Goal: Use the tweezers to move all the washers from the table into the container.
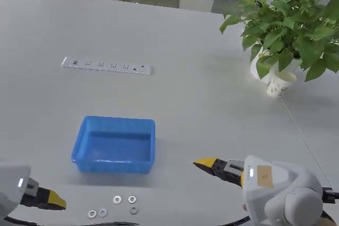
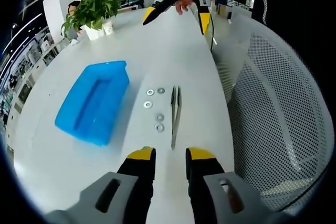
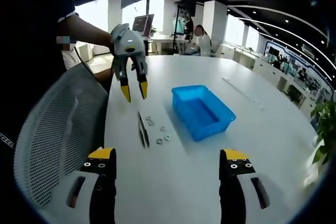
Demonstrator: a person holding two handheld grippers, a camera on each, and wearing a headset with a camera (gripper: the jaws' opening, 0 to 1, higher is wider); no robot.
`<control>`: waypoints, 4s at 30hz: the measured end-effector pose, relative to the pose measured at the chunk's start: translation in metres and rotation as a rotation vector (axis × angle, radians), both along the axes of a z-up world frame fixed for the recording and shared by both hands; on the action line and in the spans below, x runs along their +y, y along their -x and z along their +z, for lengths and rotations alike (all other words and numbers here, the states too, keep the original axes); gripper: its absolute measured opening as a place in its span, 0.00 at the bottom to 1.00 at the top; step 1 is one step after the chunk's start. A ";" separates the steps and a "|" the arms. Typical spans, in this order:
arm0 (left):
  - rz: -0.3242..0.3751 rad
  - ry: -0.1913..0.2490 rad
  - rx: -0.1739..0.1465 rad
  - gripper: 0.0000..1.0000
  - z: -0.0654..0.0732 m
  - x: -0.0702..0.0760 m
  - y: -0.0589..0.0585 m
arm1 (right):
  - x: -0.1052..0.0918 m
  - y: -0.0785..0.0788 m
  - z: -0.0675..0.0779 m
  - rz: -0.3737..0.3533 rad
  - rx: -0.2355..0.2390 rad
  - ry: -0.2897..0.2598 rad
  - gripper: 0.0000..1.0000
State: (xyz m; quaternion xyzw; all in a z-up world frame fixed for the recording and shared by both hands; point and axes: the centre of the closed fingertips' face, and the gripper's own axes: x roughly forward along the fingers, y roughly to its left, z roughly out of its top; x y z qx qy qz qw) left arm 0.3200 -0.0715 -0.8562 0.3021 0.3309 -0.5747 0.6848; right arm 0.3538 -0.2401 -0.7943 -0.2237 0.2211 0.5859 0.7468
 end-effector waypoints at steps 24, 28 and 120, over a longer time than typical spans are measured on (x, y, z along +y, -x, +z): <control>-0.083 -0.079 0.067 0.15 -0.024 -0.009 0.002 | 0.026 0.016 -0.028 0.190 0.033 0.081 0.60; -0.086 -0.084 0.074 0.14 -0.026 -0.008 0.003 | 0.032 0.020 -0.036 0.231 0.038 0.100 0.55; -0.141 -0.091 0.002 0.04 0.034 -0.034 -0.003 | 0.100 0.031 -0.085 0.344 0.021 0.184 0.16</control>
